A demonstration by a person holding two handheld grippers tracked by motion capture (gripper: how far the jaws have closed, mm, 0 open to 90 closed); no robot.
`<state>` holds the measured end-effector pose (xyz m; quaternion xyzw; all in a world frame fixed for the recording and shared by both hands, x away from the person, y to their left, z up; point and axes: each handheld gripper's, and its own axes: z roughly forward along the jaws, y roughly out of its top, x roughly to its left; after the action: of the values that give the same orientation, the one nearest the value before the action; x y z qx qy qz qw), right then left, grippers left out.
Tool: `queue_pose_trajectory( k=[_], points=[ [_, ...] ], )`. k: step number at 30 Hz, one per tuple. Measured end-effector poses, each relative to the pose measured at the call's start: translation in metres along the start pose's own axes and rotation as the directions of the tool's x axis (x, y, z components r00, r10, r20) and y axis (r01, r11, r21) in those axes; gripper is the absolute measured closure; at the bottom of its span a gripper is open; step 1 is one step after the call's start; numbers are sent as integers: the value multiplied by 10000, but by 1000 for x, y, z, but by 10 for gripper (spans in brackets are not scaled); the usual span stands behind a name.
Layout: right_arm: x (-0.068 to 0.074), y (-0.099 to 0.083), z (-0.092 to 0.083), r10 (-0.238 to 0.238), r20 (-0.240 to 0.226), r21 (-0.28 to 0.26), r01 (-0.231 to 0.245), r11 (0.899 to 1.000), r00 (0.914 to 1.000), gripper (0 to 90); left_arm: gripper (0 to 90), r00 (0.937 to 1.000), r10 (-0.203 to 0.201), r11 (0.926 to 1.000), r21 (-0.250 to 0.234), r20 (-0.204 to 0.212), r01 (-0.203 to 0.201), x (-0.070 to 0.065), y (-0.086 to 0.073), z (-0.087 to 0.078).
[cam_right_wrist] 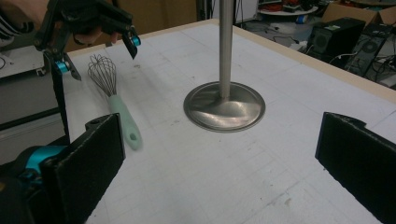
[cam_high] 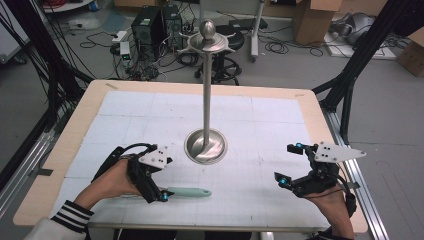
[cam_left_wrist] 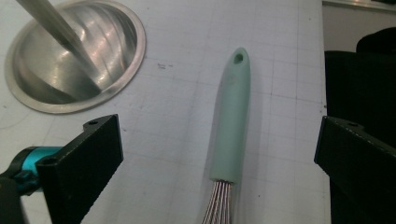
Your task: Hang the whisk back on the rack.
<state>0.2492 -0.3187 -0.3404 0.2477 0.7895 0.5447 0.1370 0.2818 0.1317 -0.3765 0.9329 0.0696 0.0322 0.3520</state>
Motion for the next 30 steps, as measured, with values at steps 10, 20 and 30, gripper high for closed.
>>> queue_pose_trajectory(
  k=[10, 20, 30],
  points=[
    [0, 0, 0, -24, -11, -2, 24, 10000, 10000, 1, 18, 9984, 421, 9950, 895, 369, -452, -4, 4, 21],
    [0, -1, 1, 6, -70, -32, -6, 10000, 10000, 1, 100, 9951, 668, 9838, 1613, 726, -778, -4, 7, 36],
    [-1, -1, 1, 1, -92, -33, -1, 10000, 10000, 1, 250, 9926, 624, 9726, 2167, 1044, -839, -4, 6, 43]
  ],
)
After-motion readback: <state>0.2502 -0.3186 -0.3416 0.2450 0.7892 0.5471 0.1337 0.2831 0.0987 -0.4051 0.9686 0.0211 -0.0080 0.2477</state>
